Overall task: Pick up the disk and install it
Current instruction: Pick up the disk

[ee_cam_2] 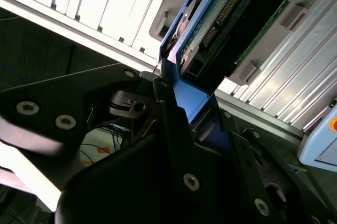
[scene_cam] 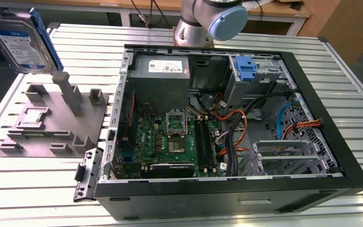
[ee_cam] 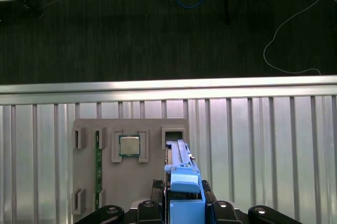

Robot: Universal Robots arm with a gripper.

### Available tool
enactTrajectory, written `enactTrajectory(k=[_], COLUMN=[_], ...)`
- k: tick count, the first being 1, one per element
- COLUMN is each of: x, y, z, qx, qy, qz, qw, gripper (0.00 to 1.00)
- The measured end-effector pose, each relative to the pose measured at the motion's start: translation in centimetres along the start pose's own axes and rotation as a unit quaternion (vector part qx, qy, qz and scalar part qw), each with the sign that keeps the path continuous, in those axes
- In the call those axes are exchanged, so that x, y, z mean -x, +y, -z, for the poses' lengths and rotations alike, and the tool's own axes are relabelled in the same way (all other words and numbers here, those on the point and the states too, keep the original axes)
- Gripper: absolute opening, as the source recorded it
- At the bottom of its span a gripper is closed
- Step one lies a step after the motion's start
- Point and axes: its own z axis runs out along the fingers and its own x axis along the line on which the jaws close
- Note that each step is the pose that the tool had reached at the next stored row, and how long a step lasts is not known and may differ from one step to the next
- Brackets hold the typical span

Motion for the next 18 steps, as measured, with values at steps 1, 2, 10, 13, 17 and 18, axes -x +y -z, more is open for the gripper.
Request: enactTrajectory(k=[1,2,10,13,17,18], x=[0.00,0.00,0.00,0.01,0.01,0.01], y=[0.00,0.00,0.00,0.01,0.01,0.01], z=[0.04,0.08,0.40,0.41,0.66,0.69], qx=[0.0000,0.0000,0.0000,0.0001,0.0000,0.0000], qy=[0.0000,0.0000,0.0003,0.0005,0.0032,0.0032], qz=[0.000,0.000,0.000,0.000,0.000,0.000], qw=[1.0000,1.0000,1.0000,1.0000,1.0000,1.0000], gripper=[0.36,0.36,0.36,0.36,0.36,0.36])
